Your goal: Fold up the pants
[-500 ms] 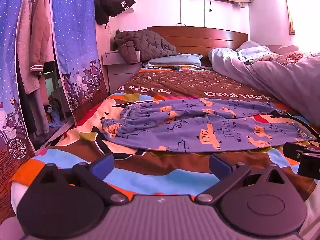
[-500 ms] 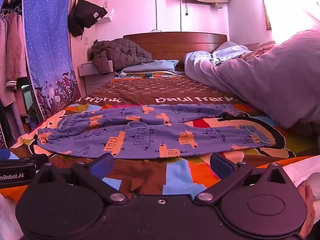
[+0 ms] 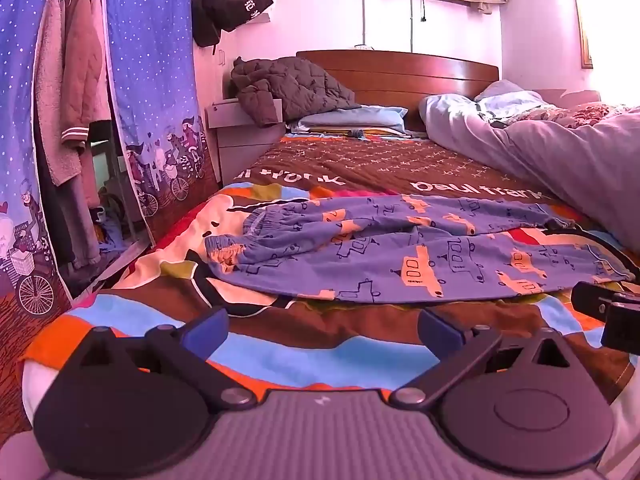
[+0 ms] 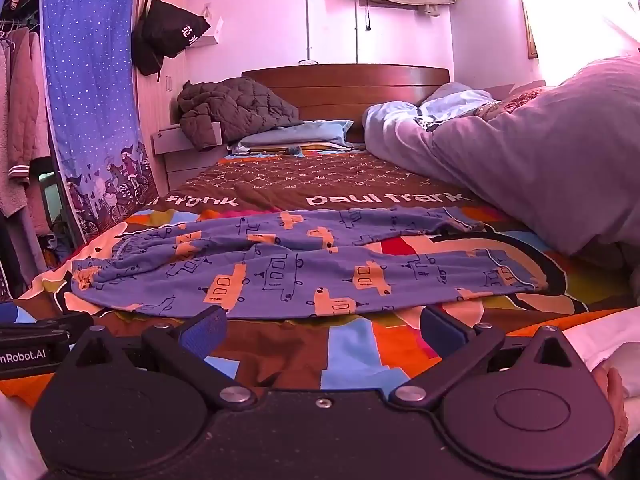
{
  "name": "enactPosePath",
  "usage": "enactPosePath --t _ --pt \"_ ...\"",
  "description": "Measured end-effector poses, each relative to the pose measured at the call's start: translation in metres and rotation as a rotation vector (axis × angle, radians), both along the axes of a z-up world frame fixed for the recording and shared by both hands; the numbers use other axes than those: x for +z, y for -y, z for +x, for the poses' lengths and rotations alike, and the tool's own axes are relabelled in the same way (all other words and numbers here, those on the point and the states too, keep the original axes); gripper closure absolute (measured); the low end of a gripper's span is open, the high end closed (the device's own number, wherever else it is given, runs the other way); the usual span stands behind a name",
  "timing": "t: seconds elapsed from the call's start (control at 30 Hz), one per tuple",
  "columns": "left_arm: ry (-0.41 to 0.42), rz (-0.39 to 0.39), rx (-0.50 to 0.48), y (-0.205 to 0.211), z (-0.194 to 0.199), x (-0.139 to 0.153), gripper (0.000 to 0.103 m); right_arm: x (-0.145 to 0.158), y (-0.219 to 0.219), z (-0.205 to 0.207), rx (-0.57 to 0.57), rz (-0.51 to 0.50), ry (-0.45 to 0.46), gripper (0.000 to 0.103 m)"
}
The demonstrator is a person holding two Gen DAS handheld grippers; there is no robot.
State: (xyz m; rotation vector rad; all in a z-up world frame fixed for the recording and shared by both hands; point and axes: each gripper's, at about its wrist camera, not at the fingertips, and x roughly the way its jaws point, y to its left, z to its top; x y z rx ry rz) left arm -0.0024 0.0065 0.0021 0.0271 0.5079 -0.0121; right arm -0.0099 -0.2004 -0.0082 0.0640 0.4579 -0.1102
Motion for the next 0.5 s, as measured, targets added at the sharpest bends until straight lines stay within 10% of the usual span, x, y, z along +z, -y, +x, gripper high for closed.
enactPosePath --t 0.5 --pt "-0.007 0.007 0.000 -0.003 0.002 -0.008 0.000 -0.004 0.003 -0.001 -0.011 -0.006 -0.009 0.001"
